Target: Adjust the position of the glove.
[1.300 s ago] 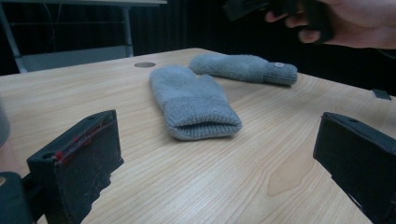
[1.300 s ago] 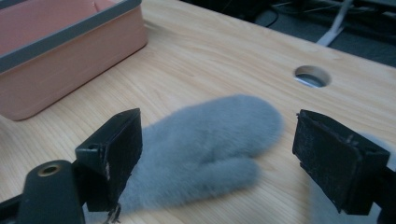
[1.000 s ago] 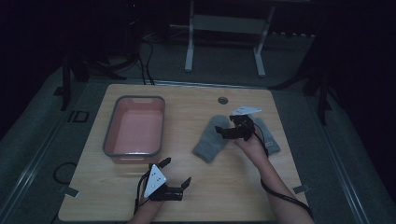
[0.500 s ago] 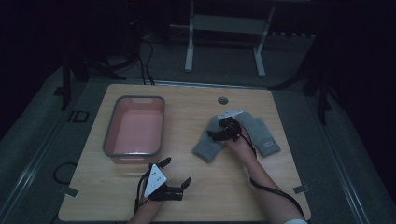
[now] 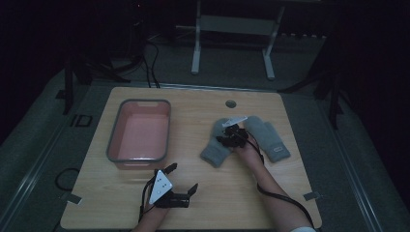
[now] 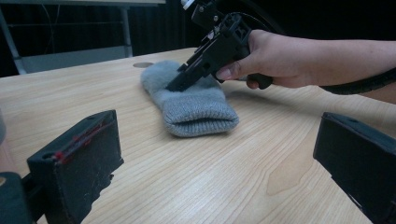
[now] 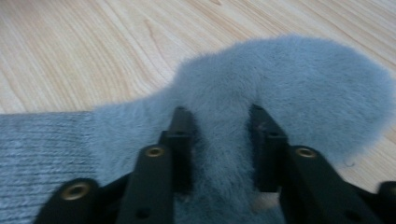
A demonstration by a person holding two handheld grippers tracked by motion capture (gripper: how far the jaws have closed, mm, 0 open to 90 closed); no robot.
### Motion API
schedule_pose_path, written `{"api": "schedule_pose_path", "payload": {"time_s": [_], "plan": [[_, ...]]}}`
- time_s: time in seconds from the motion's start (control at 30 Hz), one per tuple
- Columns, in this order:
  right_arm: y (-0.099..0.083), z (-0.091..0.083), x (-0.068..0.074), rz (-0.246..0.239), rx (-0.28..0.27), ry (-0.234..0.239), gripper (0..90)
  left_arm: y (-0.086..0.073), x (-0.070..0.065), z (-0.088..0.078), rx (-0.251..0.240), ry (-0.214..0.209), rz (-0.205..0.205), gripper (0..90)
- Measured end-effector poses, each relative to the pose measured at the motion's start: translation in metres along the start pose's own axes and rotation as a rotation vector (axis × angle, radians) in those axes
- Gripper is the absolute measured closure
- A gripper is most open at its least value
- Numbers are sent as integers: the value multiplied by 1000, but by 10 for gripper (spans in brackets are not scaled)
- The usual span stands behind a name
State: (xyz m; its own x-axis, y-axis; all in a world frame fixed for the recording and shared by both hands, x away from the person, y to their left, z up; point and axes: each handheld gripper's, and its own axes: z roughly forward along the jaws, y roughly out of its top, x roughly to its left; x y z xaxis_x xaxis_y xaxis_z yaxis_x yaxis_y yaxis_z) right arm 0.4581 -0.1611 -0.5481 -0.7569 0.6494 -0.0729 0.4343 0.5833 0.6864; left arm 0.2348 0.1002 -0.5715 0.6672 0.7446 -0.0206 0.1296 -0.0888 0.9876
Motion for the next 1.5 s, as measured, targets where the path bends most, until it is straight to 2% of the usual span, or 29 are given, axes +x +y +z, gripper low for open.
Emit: {"api": "schedule_pose_path", "payload": {"time_s": [0.13,0.33,0.43,0.53,0.67,0.77,0.87,0.97,1.03,1.1,1.23,1.37,1.47,1.5], "plan": [[3,-4,2,-3,4,27,756,0,0,0,0,-1,1,12],[7,-23,6,-74,-14,129,772,0,0,0,-1,-2,-2,13],[9,-35,10,-104,-18,156,771,0,0,0,0,-1,-1,12],[11,-48,14,-130,-46,203,771,0,0,0,0,0,-1,12],[12,-61,22,-190,-72,251,768,0,0,0,0,0,-2,12],[7,-58,24,-225,-48,290,755,0,0,0,0,-1,-1,12],[-2,-44,25,-238,5,326,737,0,1,0,-1,0,-3,12],[-12,-29,23,-230,48,333,689,0,1,0,-1,0,-4,13],[-15,-25,21,-198,31,353,570,0,1,0,-1,0,-4,13],[-15,-25,20,-195,28,340,437,0,1,0,-1,-1,-4,13],[-11,-31,18,-193,28,338,392,0,1,0,-2,-1,-6,13],[-6,-46,15,-183,-14,335,370,0,1,0,-1,-1,-6,13],[-4,-60,9,-146,-48,300,296,0,1,0,-2,-1,-6,13],[-5,-63,7,-137,-59,284,296,0,1,0,-2,-1,-6,12]]}}
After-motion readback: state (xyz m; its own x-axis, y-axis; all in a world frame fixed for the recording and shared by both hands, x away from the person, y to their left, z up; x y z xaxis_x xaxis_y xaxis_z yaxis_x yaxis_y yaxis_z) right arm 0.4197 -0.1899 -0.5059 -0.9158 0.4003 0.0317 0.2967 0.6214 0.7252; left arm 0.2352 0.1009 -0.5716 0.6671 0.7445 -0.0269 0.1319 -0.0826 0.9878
